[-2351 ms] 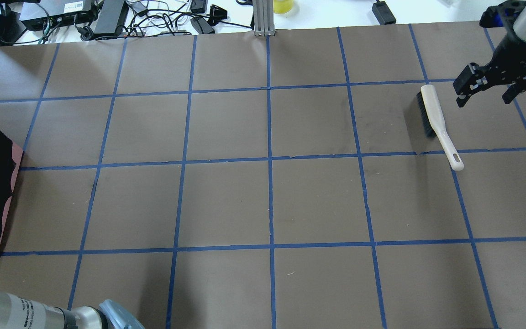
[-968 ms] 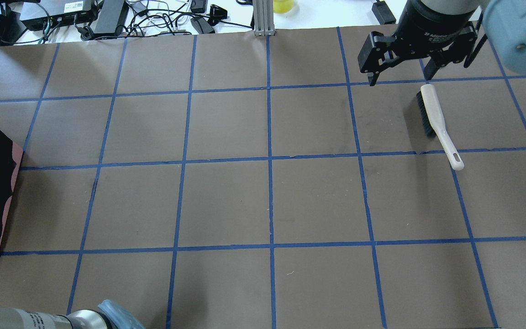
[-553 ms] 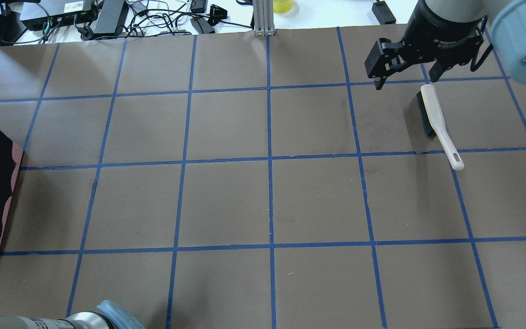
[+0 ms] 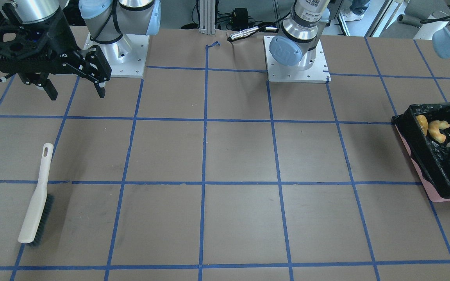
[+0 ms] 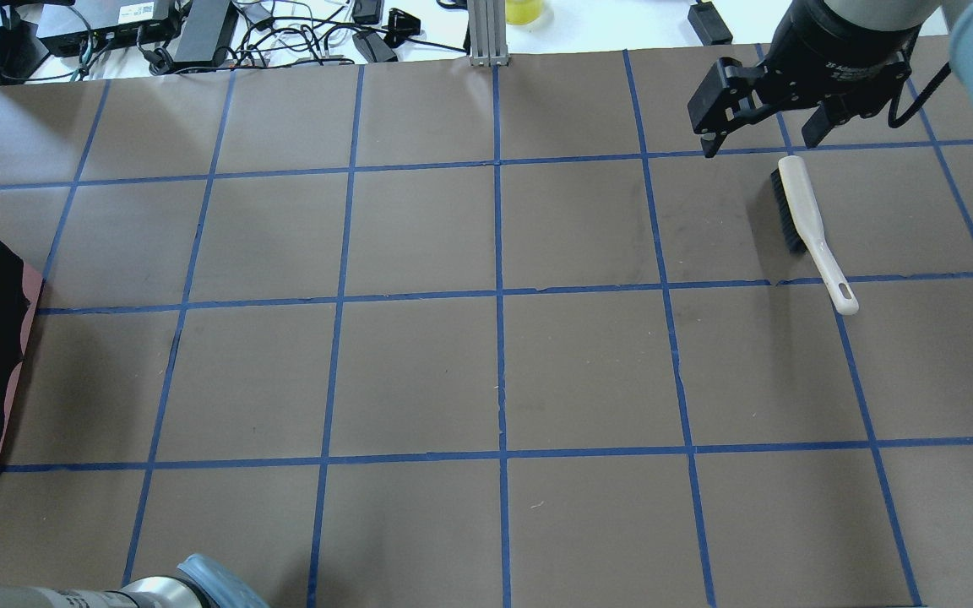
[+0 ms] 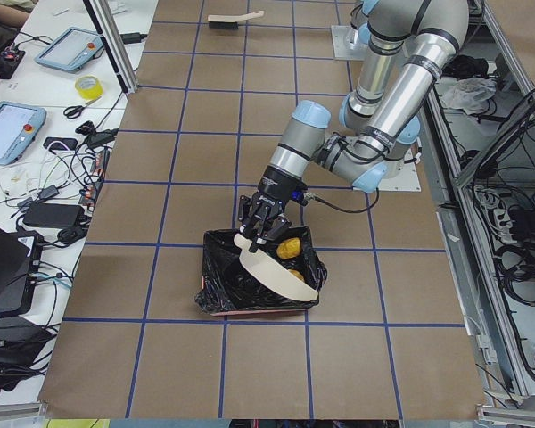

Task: Sweep and dump trash into bin
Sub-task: 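Hold the emptied dustpan raised with the left gripper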

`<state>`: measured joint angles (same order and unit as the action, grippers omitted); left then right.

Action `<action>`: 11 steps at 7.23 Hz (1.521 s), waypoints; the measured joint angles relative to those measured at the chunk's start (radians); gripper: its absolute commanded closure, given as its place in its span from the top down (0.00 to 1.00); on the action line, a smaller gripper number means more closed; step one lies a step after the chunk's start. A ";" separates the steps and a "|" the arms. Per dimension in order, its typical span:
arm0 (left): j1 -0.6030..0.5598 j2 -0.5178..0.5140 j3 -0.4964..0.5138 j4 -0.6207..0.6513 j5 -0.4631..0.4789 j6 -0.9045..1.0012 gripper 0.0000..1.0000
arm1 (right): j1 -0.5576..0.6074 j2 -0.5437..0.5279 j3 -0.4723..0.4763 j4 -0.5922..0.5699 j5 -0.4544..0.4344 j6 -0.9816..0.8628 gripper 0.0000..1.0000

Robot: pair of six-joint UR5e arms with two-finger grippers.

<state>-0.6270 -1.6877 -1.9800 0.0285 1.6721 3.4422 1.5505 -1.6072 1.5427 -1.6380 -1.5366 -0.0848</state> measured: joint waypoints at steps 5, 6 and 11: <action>-0.001 0.045 -0.107 0.160 0.029 -0.004 0.00 | 0.000 -0.002 0.000 -0.001 0.003 0.004 1.00; -0.002 0.049 -0.117 0.203 0.037 -0.015 0.00 | 0.000 -0.001 0.000 -0.002 0.002 0.003 1.00; -0.003 0.073 -0.077 0.047 0.055 -0.031 0.00 | 0.000 -0.001 0.000 0.000 0.001 0.003 1.00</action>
<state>-0.6300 -1.6149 -2.0572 0.0754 1.7270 3.4109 1.5508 -1.6078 1.5432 -1.6382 -1.5351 -0.0813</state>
